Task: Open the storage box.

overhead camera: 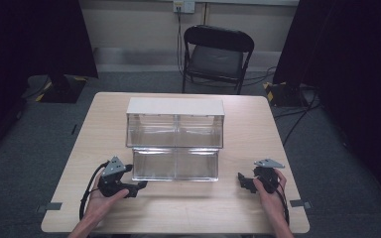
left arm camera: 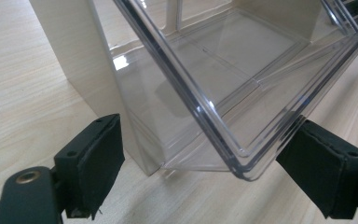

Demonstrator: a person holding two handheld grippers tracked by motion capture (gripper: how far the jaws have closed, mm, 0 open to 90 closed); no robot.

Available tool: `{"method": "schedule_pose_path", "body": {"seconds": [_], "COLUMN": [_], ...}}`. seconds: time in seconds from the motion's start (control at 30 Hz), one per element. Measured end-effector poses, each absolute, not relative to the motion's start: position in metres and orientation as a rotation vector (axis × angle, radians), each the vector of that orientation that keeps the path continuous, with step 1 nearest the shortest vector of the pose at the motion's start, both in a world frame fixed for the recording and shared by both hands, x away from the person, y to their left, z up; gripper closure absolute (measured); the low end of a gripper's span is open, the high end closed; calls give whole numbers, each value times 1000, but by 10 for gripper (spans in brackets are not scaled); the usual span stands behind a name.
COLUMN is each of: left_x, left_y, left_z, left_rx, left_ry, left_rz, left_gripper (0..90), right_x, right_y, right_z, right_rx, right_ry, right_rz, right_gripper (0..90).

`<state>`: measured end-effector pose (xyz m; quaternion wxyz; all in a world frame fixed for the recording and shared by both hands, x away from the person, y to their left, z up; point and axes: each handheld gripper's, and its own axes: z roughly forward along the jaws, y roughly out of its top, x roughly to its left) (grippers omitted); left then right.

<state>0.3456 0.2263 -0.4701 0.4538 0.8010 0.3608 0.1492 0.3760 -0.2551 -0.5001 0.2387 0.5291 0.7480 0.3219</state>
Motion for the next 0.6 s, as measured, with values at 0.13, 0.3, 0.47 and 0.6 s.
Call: {"method": "schedule_pose_path", "body": {"seconds": [0.13,0.3,0.47,0.6], "left_x": [346,345,343,343], "left_y": [224,223,221,221], "left_z": [-470,-469,-467,-466], "left_rx": [1971,1972,1969,1985], "left_ry": [872,867,851,843], "left_rz": [371,373,368,382], "left_gripper": [148,149,149,151], "right_x": [376,376,376,376], "right_y": [-255,-255,-255,-255], "right_z": [-500,-500,-500,-500], "right_rx": [1449,1449,1449,1449], "right_ry": [2049,2048,2049,2049], "right_rz": [882,882,882,881], "right_gripper": [124,124,124,124]}}
